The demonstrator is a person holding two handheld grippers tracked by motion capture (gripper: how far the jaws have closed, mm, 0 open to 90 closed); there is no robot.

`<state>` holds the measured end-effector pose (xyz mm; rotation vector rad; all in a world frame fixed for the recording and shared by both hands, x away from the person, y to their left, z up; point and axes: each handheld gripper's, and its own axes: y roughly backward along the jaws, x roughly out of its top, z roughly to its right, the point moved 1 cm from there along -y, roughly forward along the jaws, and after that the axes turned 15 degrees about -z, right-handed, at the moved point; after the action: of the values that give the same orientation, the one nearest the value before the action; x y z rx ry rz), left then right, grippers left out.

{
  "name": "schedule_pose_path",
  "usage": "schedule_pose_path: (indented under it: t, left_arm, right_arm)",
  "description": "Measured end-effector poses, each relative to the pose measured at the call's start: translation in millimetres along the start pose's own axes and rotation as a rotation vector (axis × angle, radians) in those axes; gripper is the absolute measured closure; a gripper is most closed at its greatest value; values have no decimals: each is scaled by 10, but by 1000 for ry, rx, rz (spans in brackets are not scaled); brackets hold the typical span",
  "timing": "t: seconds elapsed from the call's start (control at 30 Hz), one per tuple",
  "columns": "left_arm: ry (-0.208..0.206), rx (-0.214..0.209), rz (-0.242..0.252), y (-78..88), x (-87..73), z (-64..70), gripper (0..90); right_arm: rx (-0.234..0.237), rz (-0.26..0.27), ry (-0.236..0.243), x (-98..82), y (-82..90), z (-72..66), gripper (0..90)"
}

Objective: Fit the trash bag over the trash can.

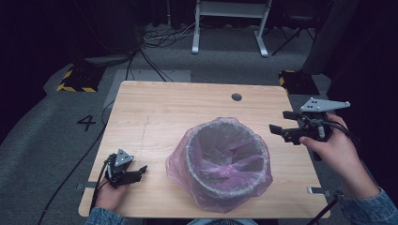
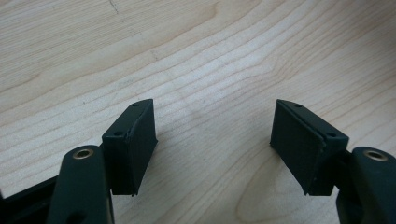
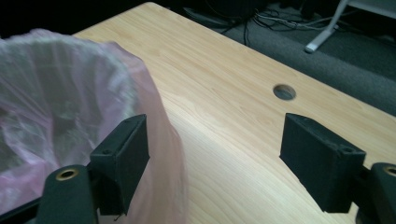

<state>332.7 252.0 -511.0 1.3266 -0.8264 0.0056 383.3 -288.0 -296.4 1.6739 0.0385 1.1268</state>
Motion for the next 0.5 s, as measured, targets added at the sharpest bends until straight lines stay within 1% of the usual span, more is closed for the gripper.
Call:
schedule_pose_path:
  t: [0.1, 0.27, 0.5]
  left_arm:
    - [-1, 0, 0, 0, -1, 0, 306]
    - [1, 1, 0, -1, 0, 1, 304]
    - [6, -3, -2, -9, 11, 5, 294]
  right_arm:
    - [-16, -11, -22, -126, -29, 101, 233]
    - [-27, -32, -77, -356, -93, 260, 232]
    - [-43, -63, -122, -679, -240, 403, 204]
